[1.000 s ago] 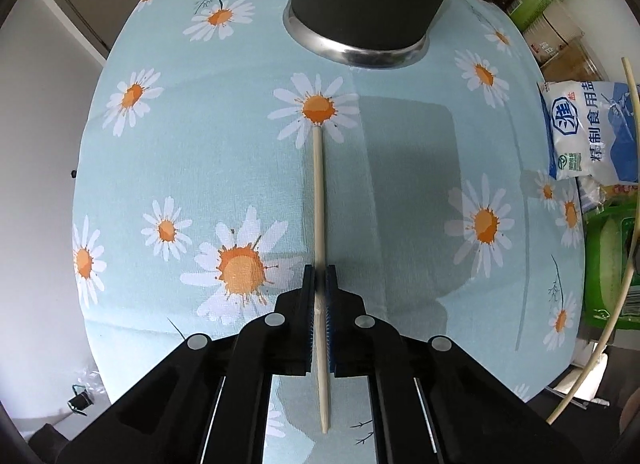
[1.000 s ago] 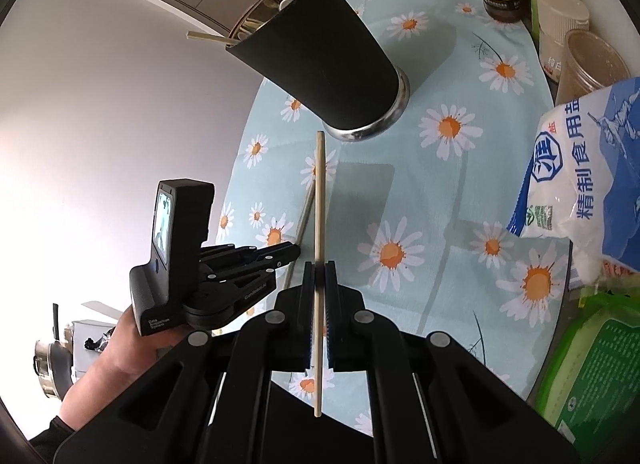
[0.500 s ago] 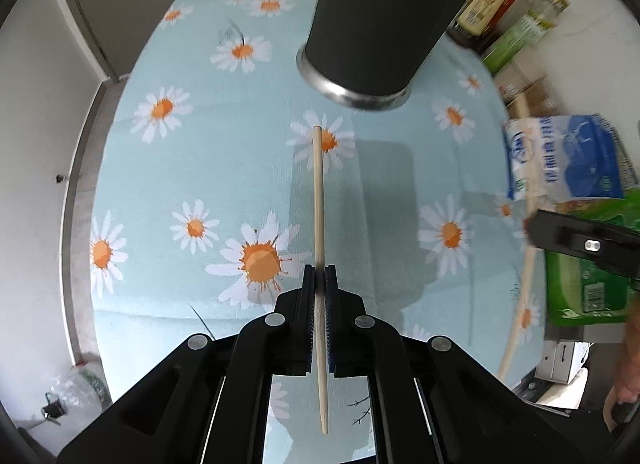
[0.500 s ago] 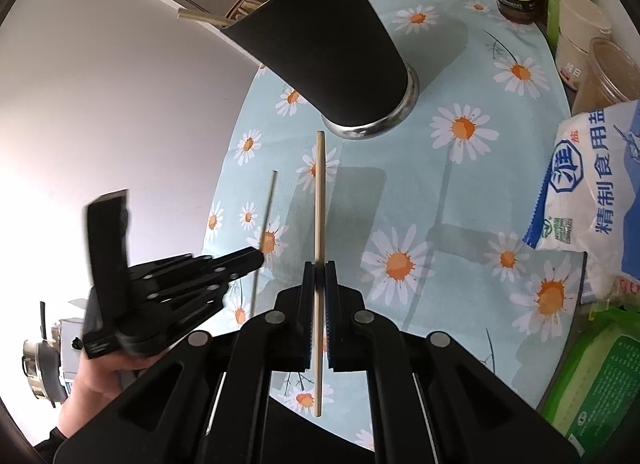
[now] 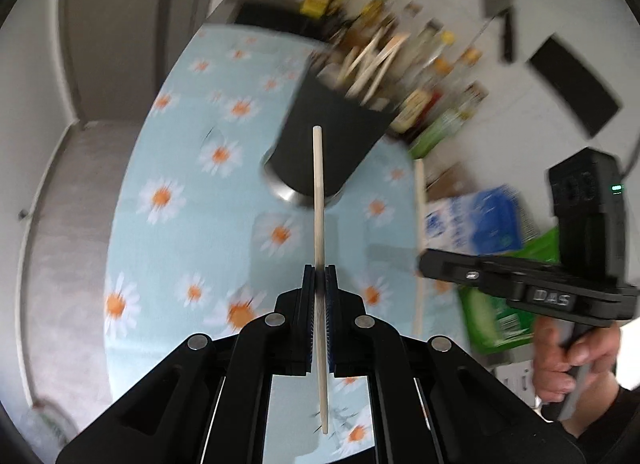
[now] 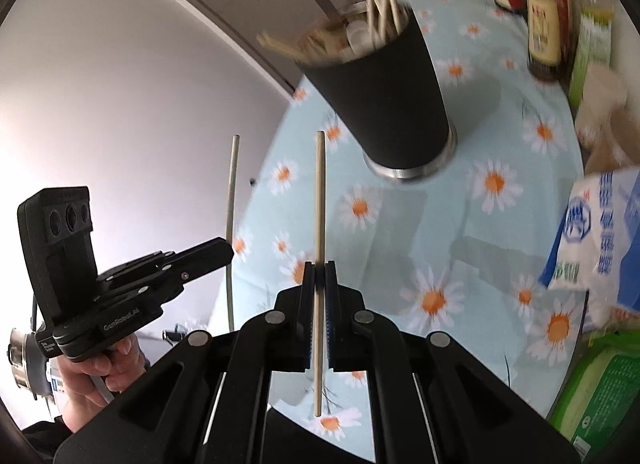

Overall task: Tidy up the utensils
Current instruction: 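Lift both chopsticks up over the black holder and lower them in, then open both tools to drop the chopsticks into the holder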

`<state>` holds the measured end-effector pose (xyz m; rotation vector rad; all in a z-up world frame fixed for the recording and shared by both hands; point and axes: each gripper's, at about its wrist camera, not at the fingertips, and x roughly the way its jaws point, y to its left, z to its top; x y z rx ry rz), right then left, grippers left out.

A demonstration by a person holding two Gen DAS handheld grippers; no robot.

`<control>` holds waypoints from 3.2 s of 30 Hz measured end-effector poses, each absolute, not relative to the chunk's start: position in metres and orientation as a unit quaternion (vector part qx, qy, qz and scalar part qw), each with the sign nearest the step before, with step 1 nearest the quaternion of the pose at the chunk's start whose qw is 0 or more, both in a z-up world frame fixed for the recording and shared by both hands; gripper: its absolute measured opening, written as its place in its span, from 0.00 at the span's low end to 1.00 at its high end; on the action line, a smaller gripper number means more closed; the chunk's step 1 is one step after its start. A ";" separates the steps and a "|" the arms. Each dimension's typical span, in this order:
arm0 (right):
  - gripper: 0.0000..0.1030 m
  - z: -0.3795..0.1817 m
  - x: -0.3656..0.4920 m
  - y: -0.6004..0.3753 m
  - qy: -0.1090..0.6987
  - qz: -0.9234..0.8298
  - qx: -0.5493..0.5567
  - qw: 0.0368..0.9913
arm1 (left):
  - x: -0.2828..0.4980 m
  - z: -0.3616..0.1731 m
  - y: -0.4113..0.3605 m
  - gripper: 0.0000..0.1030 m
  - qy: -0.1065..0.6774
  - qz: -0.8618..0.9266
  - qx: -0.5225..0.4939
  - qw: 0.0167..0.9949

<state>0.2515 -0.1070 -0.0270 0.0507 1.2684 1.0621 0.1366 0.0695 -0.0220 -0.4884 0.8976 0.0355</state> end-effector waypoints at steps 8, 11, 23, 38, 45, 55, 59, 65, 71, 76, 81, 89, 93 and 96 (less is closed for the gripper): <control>0.06 0.029 0.263 -0.102 0.474 0.488 0.054 0.731 | 0.145 0.036 0.080 0.04 0.340 -0.042 -0.207 0.916; 0.06 0.044 0.271 -0.100 0.451 0.487 0.074 0.745 | 0.152 0.052 0.087 0.04 0.310 -0.057 -0.187 0.931; 0.06 0.108 0.280 -0.101 0.287 0.483 0.113 0.820 | 0.178 0.107 0.117 0.04 0.193 -0.100 -0.163 0.962; 0.06 0.120 0.317 -0.101 0.198 0.419 0.161 0.871 | 0.232 0.112 0.136 0.04 0.090 -0.104 -0.117 0.984; 0.06 0.112 0.329 -0.089 0.177 0.411 0.146 0.882 | 0.253 0.098 0.142 0.04 0.069 -0.108 -0.111 0.986; 0.06 0.075 0.341 -0.072 0.165 0.377 0.091 0.907 | 0.274 0.054 0.135 0.04 0.087 -0.127 -0.080 0.985; 0.06 0.058 0.348 -0.071 0.178 0.370 0.089 0.907 | 0.277 0.040 0.134 0.04 0.099 -0.129 -0.066 0.984; 0.06 0.036 0.349 -0.063 0.183 0.352 0.062 0.916 | 0.283 0.021 0.130 0.04 0.114 -0.139 -0.053 0.982; 0.06 0.020 0.347 -0.058 0.195 0.354 0.055 0.913 | 0.286 0.006 0.132 0.04 0.133 -0.135 -0.055 0.980; 0.16 0.015 0.346 -0.058 0.205 0.351 0.063 0.911 | 0.283 0.002 0.134 0.05 0.148 -0.139 -0.062 0.977; 0.22 0.018 0.340 -0.062 0.207 0.349 0.071 0.911 | 0.278 0.001 0.137 0.14 0.154 -0.137 -0.070 0.976; 0.23 0.026 0.332 -0.070 0.210 0.354 0.076 0.908 | 0.266 0.008 0.136 0.14 0.163 -0.129 -0.065 0.976; 0.28 0.031 0.327 -0.074 0.212 0.363 0.075 0.904 | 0.258 0.012 0.134 0.19 0.180 -0.124 -0.055 0.974; 0.29 0.035 0.321 -0.077 0.212 0.371 0.070 0.901 | 0.250 0.014 0.134 0.26 0.187 -0.118 -0.059 0.973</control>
